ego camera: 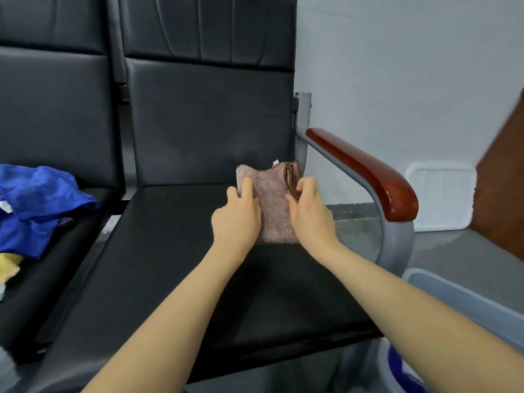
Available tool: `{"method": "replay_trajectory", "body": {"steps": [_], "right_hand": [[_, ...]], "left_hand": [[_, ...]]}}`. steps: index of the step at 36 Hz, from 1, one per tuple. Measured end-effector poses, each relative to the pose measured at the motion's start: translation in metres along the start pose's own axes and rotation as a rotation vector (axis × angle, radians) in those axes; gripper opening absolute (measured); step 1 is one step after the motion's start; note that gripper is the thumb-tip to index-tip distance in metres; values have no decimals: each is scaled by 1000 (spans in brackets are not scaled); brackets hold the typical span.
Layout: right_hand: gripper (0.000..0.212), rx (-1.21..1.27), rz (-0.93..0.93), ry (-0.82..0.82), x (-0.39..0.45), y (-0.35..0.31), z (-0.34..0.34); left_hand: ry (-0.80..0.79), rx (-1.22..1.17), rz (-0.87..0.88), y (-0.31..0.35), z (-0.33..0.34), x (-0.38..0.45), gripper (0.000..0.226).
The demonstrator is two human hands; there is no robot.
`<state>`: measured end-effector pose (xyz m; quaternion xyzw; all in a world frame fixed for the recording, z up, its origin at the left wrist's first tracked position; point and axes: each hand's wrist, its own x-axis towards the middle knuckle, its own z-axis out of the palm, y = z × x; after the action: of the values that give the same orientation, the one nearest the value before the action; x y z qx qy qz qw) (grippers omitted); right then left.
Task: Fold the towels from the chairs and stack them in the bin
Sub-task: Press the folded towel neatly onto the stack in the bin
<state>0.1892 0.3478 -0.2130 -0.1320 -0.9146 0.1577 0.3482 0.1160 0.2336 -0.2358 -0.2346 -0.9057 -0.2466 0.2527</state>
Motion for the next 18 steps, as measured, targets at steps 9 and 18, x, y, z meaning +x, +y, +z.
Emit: {"method": "replay_trajectory", "body": {"steps": [9,18], "right_hand": [[16,7,28,175,1,61,-68],[15,103,15,276,-15,112,-149]], "left_hand": [[109,-76,209,84,0,20,38],[92,-155,345,210,0,9,37]]}}
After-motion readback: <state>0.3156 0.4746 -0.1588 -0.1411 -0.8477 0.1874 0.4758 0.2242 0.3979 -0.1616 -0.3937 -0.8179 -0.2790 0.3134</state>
